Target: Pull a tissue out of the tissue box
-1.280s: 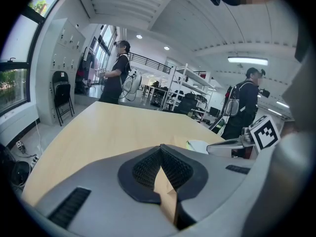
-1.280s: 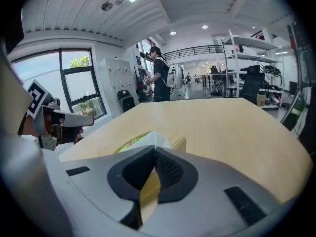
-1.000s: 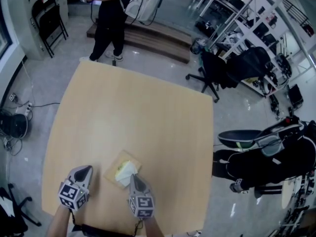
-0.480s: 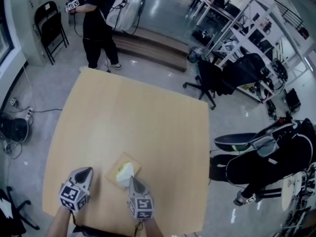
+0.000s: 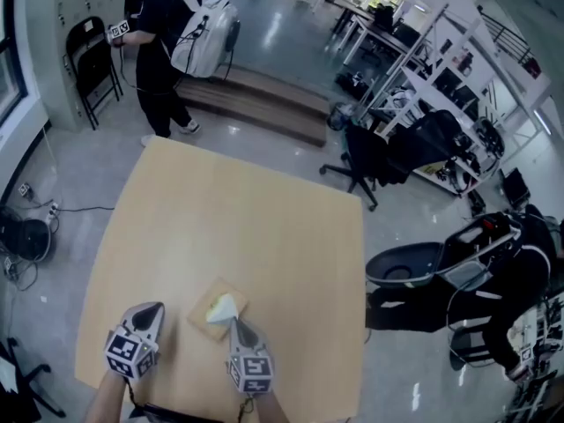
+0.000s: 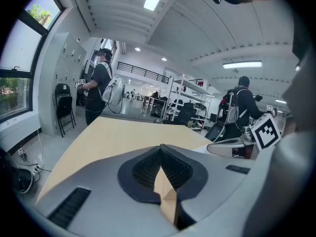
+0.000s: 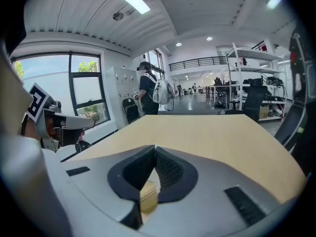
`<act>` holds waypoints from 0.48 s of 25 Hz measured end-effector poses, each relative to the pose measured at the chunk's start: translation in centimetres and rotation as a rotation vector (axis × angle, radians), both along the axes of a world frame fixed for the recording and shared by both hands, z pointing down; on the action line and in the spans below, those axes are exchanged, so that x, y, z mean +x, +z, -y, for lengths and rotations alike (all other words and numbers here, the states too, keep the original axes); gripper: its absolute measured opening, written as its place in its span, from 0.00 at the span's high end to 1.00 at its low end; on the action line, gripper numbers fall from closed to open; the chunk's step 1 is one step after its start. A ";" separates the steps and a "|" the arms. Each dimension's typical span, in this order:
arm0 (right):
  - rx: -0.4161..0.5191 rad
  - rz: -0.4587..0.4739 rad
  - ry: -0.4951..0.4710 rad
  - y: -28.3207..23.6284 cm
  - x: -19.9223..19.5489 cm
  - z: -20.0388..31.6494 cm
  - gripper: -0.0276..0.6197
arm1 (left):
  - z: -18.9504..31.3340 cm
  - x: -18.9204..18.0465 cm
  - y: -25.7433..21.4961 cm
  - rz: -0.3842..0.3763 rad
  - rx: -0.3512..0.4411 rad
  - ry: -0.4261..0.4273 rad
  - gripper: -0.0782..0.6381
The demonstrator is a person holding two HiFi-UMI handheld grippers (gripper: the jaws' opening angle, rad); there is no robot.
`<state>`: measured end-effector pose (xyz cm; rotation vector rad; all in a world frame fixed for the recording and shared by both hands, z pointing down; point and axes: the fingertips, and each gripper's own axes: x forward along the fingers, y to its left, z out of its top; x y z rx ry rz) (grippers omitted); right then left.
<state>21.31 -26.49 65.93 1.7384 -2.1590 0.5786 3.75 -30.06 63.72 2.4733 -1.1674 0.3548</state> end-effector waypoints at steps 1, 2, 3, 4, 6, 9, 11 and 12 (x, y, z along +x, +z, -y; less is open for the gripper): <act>0.005 -0.002 0.000 -0.2 0.0 0.0 0.95 | 0.0 0.0 -0.3 -0.002 0.007 -0.001 0.88; 0.010 -0.006 0.000 -0.4 0.0 0.0 0.95 | 0.0 0.0 -0.5 -0.005 0.014 -0.002 0.88; 0.014 -0.009 -0.001 -0.5 0.0 -0.1 0.95 | 0.0 0.1 -0.7 -0.009 0.022 -0.001 0.88; 0.018 -0.011 -0.001 -0.5 0.0 -0.2 0.95 | 0.0 0.2 -1.0 -0.013 0.031 -0.001 0.88; 0.028 -0.013 -0.002 -0.9 -0.2 -0.4 0.95 | -0.1 0.1 -1.6 -0.017 0.045 0.000 0.88; 0.048 -0.020 -0.004 -1.9 -0.4 -0.6 0.95 | -0.5 0.0 -2.3 -0.022 0.058 -0.004 0.88; 0.060 -0.026 -0.006 -2.4 -0.4 -0.8 0.95 | -0.8 -0.1 -2.6 -0.025 0.067 -0.006 0.88; 0.066 -0.029 -0.006 -2.5 -0.4 -0.8 0.95 | -0.9 -0.2 -2.7 -0.026 0.072 -0.008 0.88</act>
